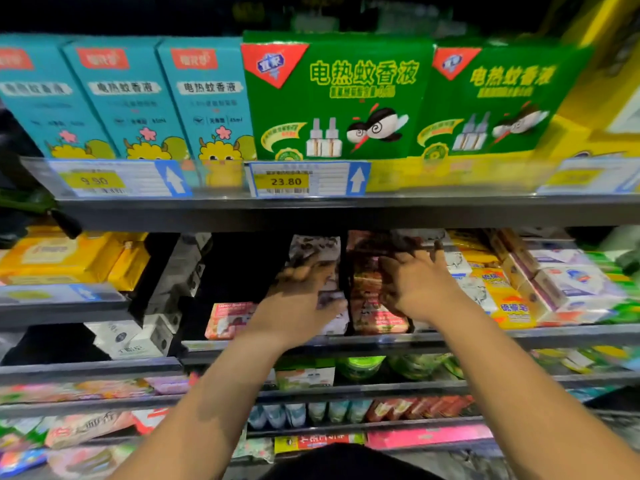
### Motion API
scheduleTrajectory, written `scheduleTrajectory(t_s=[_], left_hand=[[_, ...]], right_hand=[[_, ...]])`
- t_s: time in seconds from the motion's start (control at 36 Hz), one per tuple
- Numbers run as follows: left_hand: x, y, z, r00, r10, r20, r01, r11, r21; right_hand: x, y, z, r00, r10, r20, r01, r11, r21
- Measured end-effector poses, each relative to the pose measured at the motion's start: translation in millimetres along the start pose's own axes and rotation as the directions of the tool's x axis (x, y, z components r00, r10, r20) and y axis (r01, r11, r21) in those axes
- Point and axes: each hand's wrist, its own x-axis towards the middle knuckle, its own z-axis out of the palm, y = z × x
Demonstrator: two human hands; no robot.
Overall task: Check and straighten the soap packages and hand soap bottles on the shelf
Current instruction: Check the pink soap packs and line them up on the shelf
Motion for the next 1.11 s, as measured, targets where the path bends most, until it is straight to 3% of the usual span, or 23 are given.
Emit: scheduleTrajectory(t_s=[0.08,0.22,0.33,0.56,0.78,1.11], left_hand=[[7,7,21,0.996,-0.077,0.053,0.075,0.997,0.03],[12,2,41,0.997,-0.052,-0.049,0.064,0.955,0.29],[13,3,39,0.998,-0.045,-0.042,0.058,0.924,0.377],[13,5,37,0.997,-0.058,-0.049,0.071,0.941,0.331],[11,10,31,0.995,-0.099,0.015,0.089,0.946,0.31],[11,8,31,0.997,-0.076,0.01,0.071,0.964,0.256]], right_hand=[[-4,2,1,0.999,-0.027,-0.024,0.028,0.998,0.053],[-2,4,2,0.999,-0.023,0.036,0.023,1.0,-0.008],[2,8,11,0.996,-0.01,-0.086,0.012,1.0,0.024],[2,12,21,0.991,-0.051,-0.128,0.063,0.994,0.094],[-3,12,7,0.997,-0.039,-0.062,0.049,0.984,0.172],[-14,13,-6,0.982,-0.013,-0.19,0.08,0.932,0.353]])
